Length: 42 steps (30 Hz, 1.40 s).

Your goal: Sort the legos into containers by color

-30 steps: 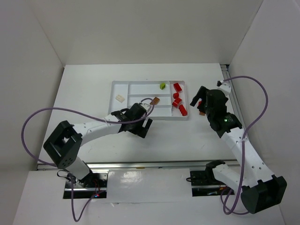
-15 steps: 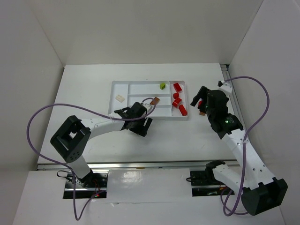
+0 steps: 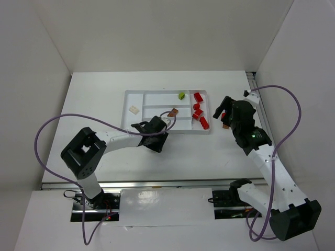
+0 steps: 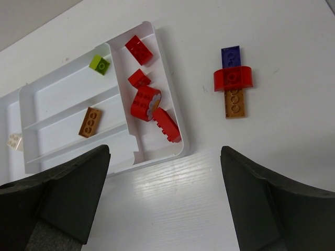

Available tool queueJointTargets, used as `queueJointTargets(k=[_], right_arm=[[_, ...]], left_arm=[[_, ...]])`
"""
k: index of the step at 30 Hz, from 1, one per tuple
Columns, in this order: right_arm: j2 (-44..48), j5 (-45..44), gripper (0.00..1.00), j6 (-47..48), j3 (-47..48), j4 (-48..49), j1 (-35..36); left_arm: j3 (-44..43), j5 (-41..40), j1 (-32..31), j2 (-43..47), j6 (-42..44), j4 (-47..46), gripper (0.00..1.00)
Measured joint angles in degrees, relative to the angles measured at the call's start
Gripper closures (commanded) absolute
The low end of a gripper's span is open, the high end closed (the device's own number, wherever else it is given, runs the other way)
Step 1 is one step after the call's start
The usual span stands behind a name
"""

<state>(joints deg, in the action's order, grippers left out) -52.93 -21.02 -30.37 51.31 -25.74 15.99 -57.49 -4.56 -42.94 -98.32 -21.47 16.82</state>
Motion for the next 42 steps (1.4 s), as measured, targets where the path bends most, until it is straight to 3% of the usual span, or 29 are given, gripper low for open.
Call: queueJointTargets(k=[3,4,6,12,16,25,35,36,38,39,42], right_arm=[[0.0,0.0,0.07,0.0,-0.2,0.0,0.0],[0.0,-0.1,0.07,0.0,-0.3,0.0,0.0],[0.0,-0.2,0.07,0.0,-0.3,0.0,0.0],[0.9,-1.1,0.07,0.1,-0.7,0.3,0.0],[1.7,-1.7,0.07,0.2,-1.6,0.7,0.0],[1.8,-2.5,0.07,0.3,-2.2,1.3,0.0],[2.9,-4.4,0.07,0.0,-2.2,0.1,0.0],[3.1,-4.6,0.07,-0.1,-2.2,-0.2,0.0],[3.4,-5.2,0.07,-0.2,-2.2,-0.7,0.0],[3.5,-5.4,0.07,-0.2,-2.2,-1.0,0.0],[3.4,-6.3,0.07,-0.2,-2.1,-1.4,0.0]], left_arm=[[-0.6,-1.2,-0.2,-0.4,-0.7,0.4,0.72],[-1.0,-1.4,-0.2,-0.4,-1.1,0.9,0.91],[-1.6,-1.5,-0.3,-0.4,-1.3,1.9,1.00],[-2.5,2.3,0.8,6.1,-1.0,3.3,1.00],[-11.4,3.6,5.4,6.4,-1.3,3.7,1.00],[-47.4,3.8,15.6,-19.2,-4.6,6.7,1.00],[-62.4,4.7,18.9,-34.5,-6.1,10.7,1.00],[-63.7,4.9,19.1,-35.8,-6.2,10.7,0.87],[-66.1,5.6,19.4,-38.1,-6.2,10.8,0.46],[-66.8,5.9,19.5,-38.9,-6.1,10.8,0.34],[-65.7,6.5,19.8,-39.1,-6.3,11.1,0.19]])
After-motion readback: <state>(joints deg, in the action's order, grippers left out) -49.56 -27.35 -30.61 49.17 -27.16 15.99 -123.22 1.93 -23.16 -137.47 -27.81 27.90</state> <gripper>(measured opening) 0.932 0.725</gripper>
